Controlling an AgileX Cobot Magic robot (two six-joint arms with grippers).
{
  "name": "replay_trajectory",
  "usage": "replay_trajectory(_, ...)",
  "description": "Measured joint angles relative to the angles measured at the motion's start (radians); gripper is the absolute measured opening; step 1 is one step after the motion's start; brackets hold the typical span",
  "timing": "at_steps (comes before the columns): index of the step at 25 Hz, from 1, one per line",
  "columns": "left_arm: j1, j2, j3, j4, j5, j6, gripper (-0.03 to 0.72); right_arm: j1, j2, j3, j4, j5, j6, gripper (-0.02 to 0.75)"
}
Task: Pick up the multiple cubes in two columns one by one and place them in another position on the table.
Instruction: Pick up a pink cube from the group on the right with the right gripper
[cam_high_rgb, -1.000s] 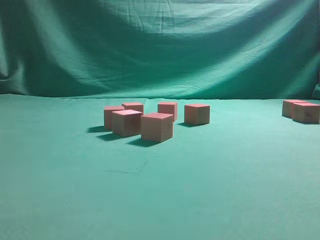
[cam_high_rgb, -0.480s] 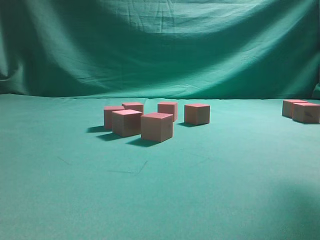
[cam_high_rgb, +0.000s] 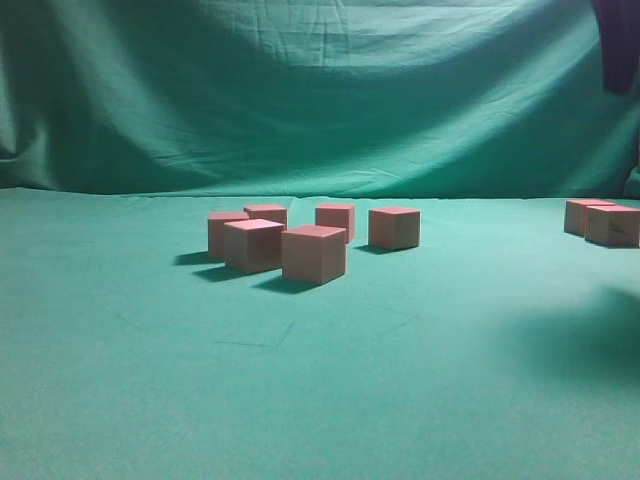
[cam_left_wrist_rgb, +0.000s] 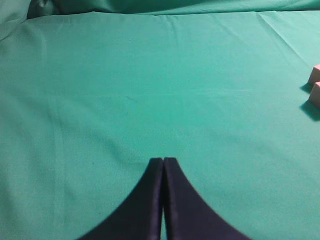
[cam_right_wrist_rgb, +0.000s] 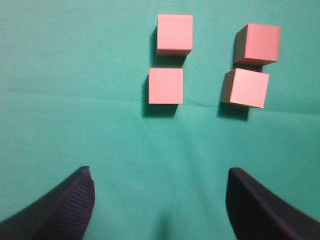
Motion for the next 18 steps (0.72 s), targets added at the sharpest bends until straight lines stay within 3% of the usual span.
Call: replay_trajectory(18, 0.0, 0.0, 0.0, 0.0, 0.0, 0.0, 0.0, -0.022, 0.286, 0.0, 0.001, -0.242, -0.02, 0.537)
